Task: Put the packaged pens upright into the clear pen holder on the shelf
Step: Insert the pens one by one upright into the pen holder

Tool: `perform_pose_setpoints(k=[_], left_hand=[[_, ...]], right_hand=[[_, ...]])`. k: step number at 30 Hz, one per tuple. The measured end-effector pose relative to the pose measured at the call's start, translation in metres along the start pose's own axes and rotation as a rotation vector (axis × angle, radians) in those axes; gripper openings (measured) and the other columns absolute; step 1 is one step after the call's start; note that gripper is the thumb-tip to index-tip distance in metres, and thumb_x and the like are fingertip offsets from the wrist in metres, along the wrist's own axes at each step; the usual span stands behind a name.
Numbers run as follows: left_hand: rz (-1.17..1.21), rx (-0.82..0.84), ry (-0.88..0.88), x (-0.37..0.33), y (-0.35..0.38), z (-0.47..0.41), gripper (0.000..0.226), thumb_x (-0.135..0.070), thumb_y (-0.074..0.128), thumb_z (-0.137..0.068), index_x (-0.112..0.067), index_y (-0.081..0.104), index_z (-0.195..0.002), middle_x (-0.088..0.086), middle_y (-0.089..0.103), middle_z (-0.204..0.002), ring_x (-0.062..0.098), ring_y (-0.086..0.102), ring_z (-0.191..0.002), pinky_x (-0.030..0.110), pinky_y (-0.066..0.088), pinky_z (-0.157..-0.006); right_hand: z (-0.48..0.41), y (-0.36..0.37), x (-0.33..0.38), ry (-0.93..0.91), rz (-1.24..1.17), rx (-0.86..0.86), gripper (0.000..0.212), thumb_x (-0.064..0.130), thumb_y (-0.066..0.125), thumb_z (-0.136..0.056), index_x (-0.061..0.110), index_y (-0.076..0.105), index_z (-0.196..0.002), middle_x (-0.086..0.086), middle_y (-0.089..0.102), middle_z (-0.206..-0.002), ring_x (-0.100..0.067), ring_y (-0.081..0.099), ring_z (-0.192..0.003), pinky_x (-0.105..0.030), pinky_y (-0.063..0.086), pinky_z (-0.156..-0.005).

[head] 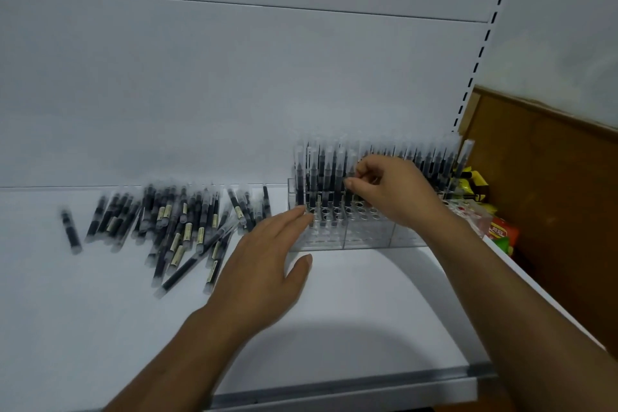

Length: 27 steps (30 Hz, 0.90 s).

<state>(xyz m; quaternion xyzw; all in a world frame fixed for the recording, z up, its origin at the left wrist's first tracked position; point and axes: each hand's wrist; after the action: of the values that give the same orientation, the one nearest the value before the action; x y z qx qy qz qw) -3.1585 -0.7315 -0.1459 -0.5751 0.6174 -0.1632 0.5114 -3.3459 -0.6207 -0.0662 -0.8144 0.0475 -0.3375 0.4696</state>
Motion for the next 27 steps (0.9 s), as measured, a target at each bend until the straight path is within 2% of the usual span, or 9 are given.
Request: perform_pose_setpoints(k=[6,9,12,15,18,20,22,25,27], left_hand=[[0.047,0.029,-0.031,-0.001,-0.010,0.005,0.059,-0.045,0.048,-0.095,-0.044,0.023,-0.149,-0.030,0.014,-0.154,-0.004,0.014,-0.142,0.024,0.016,-0.116],[0.016,0.002,-0.052,0.009,-0.028,0.012,0.055,-0.045,0.051,-0.094,-0.043,0.031,-0.146,-0.027,0.024,-0.152,-0.003,0.021,-0.139,0.029,0.021,-0.117],[0.004,-0.064,-0.094,0.032,-0.049,0.021,0.047,-0.039,0.056,-0.093,-0.035,0.047,-0.139,-0.023,0.041,-0.142,-0.005,0.033,-0.129,0.026,0.029,-0.111],[-0.025,-0.158,-0.178,0.059,-0.067,0.035,0.042,-0.042,0.057,-0.092,-0.030,0.055,-0.133,-0.018,0.048,-0.137,0.000,0.040,-0.127,0.026,0.034,-0.106],[-0.057,-0.260,-0.297,0.086,-0.085,0.042,0.044,-0.042,0.056,-0.092,-0.022,0.057,-0.131,-0.007,0.051,-0.139,0.011,0.041,-0.131,0.026,0.030,-0.106],[-0.120,-0.280,-0.410,0.109,-0.096,0.041,0.049,-0.042,0.054,-0.095,-0.017,0.053,-0.137,0.003,0.045,-0.147,0.019,0.035,-0.138,0.034,0.027,-0.113],[-0.203,-0.249,-0.556,0.134,-0.107,0.037,0.056,-0.046,0.049,-0.096,-0.017,0.043,-0.144,0.008,0.031,-0.155,0.026,0.023,-0.145,0.042,0.021,-0.116],[-0.217,-0.133,-0.740,0.161,-0.119,0.030,0.063,-0.052,0.040,-0.097,-0.019,0.031,-0.149,0.010,0.014,-0.161,0.029,0.009,-0.148,0.042,0.013,-0.117],[-0.197,-0.044,-0.783,0.169,-0.121,0.024,0.064,-0.056,0.036,-0.096,-0.019,0.033,-0.148,0.012,0.023,-0.157,0.032,0.020,-0.144,0.044,0.020,-0.117]], right_hand=[[0.014,-0.011,0.004,0.056,0.089,0.028,0.022,0.044,0.059,-0.094,0.025,0.068,-0.093,0.013,0.065,-0.079,-0.008,0.062,-0.076,-0.027,0.049,-0.070],[0.031,-0.010,0.022,0.024,0.021,0.045,0.017,0.044,0.057,-0.094,0.030,0.067,-0.094,0.017,0.064,-0.080,0.000,0.061,-0.074,-0.021,0.047,-0.067],[0.047,0.011,0.050,-0.062,-0.039,0.218,0.016,0.043,0.058,-0.093,0.033,0.068,-0.101,0.019,0.065,-0.088,0.004,0.059,-0.076,-0.022,0.048,-0.071],[0.054,0.045,0.074,-0.176,0.020,0.369,0.027,0.048,0.058,-0.092,0.037,0.064,-0.116,0.018,0.066,-0.101,0.000,0.059,-0.082,-0.027,0.049,-0.078],[0.053,0.079,0.093,-0.296,0.058,0.374,0.038,0.049,0.056,-0.093,0.036,0.057,-0.128,0.015,0.059,-0.115,-0.010,0.056,-0.102,-0.027,0.044,-0.085],[0.051,0.098,0.106,-0.351,0.059,0.381,0.050,0.053,0.053,-0.093,0.036,0.046,-0.140,0.011,0.048,-0.136,-0.015,0.043,-0.128,-0.031,0.037,-0.101],[0.045,0.114,0.117,-0.346,0.087,0.443,0.064,0.061,0.047,-0.093,0.037,0.030,-0.150,0.007,0.022,-0.159,-0.018,0.016,-0.147,-0.037,0.020,-0.117],[0.030,0.138,0.128,-0.279,0.188,0.498,0.076,0.074,0.032,-0.089,0.040,0.013,-0.154,0.004,-0.005,-0.164,-0.023,-0.009,-0.150,-0.050,0.000,-0.121],[0.021,0.151,0.132,-0.238,0.230,0.509,0.080,0.080,0.022,-0.085,0.041,0.010,-0.154,0.004,-0.008,-0.164,-0.025,-0.013,-0.150,-0.055,-0.005,-0.119]])
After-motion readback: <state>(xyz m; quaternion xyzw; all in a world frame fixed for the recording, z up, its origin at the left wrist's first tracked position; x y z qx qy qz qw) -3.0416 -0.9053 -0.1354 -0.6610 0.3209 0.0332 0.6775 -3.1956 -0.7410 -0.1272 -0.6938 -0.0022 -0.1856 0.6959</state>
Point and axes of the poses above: each hand's wrist, its own z-axis away from the middle knuckle, its own y-axis out of the palm, x = y × z
